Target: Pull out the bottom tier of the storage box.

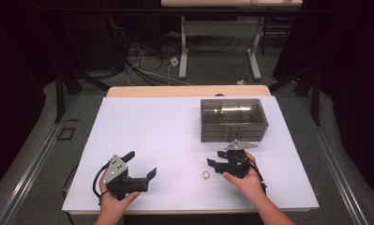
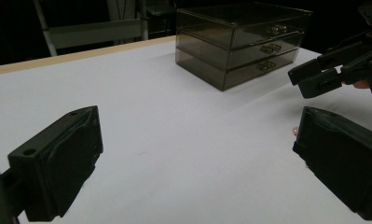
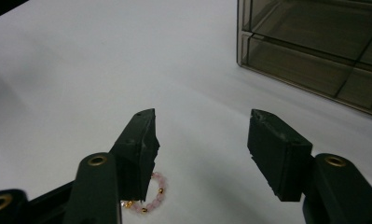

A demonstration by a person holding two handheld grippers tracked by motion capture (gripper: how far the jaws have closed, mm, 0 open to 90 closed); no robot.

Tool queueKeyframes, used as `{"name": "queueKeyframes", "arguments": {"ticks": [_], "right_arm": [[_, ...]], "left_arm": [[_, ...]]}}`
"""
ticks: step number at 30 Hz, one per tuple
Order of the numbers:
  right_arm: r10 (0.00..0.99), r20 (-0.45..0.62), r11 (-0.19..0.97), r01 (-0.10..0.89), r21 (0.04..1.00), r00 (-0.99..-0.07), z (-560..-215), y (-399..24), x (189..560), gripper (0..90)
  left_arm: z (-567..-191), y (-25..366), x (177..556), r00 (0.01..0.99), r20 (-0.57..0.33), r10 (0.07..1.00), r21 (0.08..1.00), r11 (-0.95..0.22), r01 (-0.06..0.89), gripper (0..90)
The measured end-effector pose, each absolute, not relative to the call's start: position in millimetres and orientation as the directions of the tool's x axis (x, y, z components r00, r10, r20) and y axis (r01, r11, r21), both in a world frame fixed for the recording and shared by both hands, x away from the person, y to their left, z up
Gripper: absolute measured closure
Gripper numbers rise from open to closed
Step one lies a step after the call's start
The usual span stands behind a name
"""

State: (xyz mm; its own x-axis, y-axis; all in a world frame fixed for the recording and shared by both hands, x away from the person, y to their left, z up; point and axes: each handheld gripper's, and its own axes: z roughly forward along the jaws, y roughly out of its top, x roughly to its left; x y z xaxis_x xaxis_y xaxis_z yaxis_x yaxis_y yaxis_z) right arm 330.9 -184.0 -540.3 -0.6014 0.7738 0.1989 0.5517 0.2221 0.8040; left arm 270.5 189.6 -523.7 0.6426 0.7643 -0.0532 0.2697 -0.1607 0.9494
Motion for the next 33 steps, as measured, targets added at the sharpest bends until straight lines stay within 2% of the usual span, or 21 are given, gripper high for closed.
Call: {"name": "queueKeyframes", "arguments": {"ticks": [2, 12, 18, 33], "right_arm": [[0.789, 0.190, 0.218, 0.555, 0.803, -0.585, -539, -188, 333, 37.1], [0.808, 0.245, 0.133, 0.570, 0.811, -0.536, -540, -206, 343, 37.0], [0.821, 0.258, 0.098, 0.569, 0.816, -0.510, -542, -215, 348, 38.0], [0.830, 0.365, -0.025, 0.626, 0.780, -0.422, -547, -228, 361, 42.5]], "left_arm": [[-524, 190, 271, 0.642, -0.050, 0.765, 0.949, -0.163, 0.269, 1.1], [-524, 189, 271, 0.639, -0.062, 0.767, 0.948, -0.155, 0.278, 1.1], [-525, 188, 271, 0.639, -0.061, 0.767, 0.948, -0.156, 0.278, 1.1], [-525, 188, 272, 0.639, -0.059, 0.767, 0.947, -0.159, 0.278, 1.4]]}}
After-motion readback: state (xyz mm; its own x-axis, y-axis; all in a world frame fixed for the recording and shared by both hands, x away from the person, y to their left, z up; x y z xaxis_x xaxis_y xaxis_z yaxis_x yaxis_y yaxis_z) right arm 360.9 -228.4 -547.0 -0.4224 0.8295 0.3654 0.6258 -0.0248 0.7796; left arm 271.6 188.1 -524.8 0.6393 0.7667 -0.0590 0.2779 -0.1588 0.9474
